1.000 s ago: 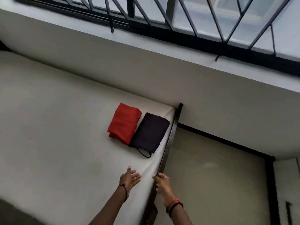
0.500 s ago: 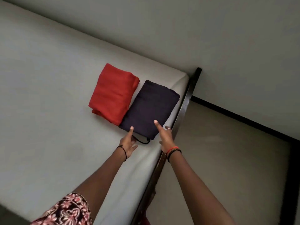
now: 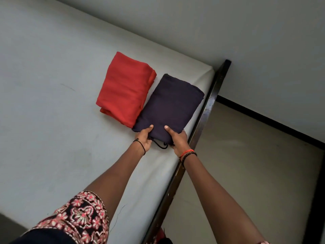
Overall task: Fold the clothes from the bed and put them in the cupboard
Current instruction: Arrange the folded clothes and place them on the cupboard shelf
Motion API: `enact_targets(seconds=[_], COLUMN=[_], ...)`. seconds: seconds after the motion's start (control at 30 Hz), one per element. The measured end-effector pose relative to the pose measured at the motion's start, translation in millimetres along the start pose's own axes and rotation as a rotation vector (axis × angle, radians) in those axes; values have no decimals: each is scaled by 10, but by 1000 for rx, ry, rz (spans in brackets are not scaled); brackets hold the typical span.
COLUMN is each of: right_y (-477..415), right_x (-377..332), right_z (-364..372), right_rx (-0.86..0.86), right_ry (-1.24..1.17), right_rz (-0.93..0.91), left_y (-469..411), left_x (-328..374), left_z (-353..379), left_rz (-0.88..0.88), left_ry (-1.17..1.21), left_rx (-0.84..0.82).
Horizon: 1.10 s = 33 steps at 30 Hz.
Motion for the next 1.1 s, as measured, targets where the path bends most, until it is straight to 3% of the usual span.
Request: enact_targets(seconds=[0.23,0.67,0.77,0.83,0.9,0.97,1.1], right_y=[233,1040,1056,1017,960,871,677], right_x=[218,1304,1253,1157,1051,939,768], right_z=[-137,-402,-411,-419,-420,-419,-371], right_rx=[20,44,27,20,35,39,-18], right_ry=[-30,-43,-10,12,25,25,-16], right_rz=[17,166,134,88,43,-6,-19], left_y=[437,1117,1112,1074,1012,898,671], left_x=[-183,-687,-535,-224,81,284,397], left_z=[-176,-1311,-1482,-1613,-1651,-1538,-1082], left_rz=[35,-90,-49,98,238,293,231], left_ry=[34,-29,-369,-688,-809,-891,-1082], left_rx=[65,188,285,480,559,427,-1])
Point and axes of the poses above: each hand's wrist, its own y-axis away from the middle knuckle, its own z-axis out of the palm, x = y × z, the point moved 6 cm from there along -y, towards the middle knuckle, and after that the axes turned 7 degrees about -y, right-handed, at the moved point
